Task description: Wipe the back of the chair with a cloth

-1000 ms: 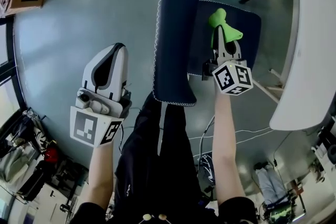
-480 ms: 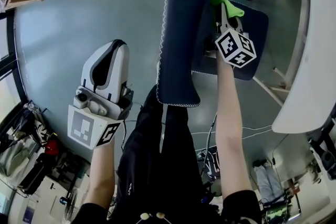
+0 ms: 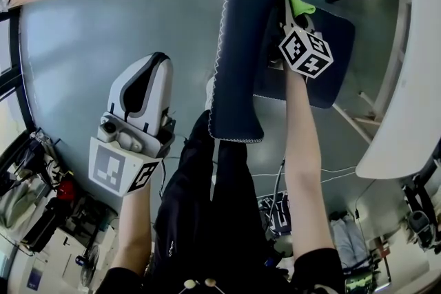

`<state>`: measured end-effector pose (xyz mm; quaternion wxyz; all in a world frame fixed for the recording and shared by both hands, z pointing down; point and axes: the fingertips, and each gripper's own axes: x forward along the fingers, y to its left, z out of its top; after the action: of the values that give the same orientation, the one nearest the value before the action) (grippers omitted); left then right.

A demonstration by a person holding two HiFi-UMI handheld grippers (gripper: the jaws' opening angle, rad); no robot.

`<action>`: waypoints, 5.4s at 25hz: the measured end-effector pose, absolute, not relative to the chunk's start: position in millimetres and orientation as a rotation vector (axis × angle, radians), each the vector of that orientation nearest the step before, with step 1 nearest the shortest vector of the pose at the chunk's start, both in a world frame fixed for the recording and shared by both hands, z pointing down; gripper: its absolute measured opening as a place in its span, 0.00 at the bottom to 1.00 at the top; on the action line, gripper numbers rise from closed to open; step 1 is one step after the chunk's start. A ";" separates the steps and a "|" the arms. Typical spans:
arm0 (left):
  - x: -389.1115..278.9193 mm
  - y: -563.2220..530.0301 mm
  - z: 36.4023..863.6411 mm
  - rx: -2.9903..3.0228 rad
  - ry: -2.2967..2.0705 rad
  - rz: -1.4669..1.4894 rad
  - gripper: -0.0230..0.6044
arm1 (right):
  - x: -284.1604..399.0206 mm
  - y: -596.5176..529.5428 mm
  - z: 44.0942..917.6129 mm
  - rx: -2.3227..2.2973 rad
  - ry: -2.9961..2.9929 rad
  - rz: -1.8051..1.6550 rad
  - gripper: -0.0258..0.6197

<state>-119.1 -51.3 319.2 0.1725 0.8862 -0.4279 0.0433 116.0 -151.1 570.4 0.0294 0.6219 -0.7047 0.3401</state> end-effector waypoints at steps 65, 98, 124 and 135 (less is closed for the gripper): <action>-93.8 -29.4 306.7 2.563 -1.182 0.088 0.05 | 7.0 130.3 546.2 0.761 -2.482 1.151 0.07; -122.1 -25.0 309.3 2.551 -1.221 0.109 0.05 | 125.7 -21.3 585.2 1.633 -2.214 1.093 0.07; -165.3 -50.8 338.2 2.479 -1.325 0.184 0.05 | 89.2 -120.9 658.6 1.638 -2.101 1.377 0.07; -154.1 -55.1 339.4 2.490 -1.286 0.171 0.05 | 76.9 -95.2 659.0 1.499 -2.134 1.495 0.07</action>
<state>-154.1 -55.1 339.4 0.1660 0.8746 -0.4516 0.0599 76.9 -95.2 659.0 0.0678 0.4974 -0.7084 0.4962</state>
